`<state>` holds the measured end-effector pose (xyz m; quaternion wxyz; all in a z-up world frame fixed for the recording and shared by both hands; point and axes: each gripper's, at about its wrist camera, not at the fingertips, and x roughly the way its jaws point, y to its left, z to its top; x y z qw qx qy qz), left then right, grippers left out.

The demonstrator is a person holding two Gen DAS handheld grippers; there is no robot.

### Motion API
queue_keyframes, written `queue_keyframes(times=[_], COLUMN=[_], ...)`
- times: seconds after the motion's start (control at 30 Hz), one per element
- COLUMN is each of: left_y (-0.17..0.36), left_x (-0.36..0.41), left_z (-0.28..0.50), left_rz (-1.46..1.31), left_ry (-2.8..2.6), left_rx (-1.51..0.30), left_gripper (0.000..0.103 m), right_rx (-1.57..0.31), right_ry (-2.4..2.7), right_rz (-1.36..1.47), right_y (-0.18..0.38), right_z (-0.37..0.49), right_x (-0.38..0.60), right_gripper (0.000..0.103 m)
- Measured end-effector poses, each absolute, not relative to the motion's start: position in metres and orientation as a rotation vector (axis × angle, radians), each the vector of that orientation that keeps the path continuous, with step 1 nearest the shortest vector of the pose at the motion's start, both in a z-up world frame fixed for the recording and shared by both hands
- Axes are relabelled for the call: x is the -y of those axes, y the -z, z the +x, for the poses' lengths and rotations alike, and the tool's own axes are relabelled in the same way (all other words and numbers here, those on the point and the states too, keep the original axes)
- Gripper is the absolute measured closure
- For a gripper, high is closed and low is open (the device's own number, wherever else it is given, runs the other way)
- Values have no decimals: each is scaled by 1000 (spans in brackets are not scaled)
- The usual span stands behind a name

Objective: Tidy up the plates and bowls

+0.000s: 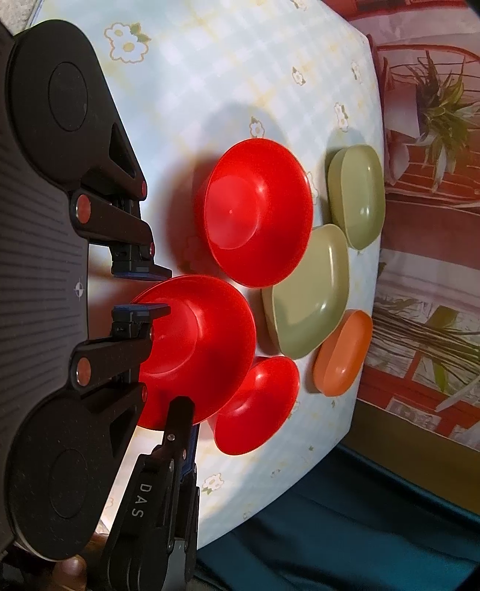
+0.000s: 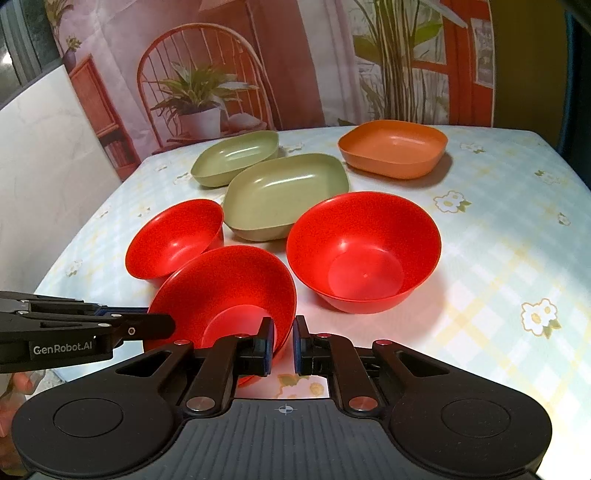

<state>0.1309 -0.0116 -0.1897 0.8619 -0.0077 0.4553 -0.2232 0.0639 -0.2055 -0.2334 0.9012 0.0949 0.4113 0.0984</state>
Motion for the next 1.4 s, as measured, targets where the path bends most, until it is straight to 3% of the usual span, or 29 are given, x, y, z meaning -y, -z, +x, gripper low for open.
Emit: queue_keyframes(times=[0.97,1.4], left_y=[139,139], left_x=[-13,-25], left_z=[102,120], left_rz=[-23,-79], left_ry=[457,416], left_rx=[-740,-744], left_gripper=[89,89], right_rx=[-707,-695], right_ry=[-239,-278], right_rz=[103,75], right_y=[184,182], right_z=[53,80], right_x=[184,169], right_gripper=[93,93])
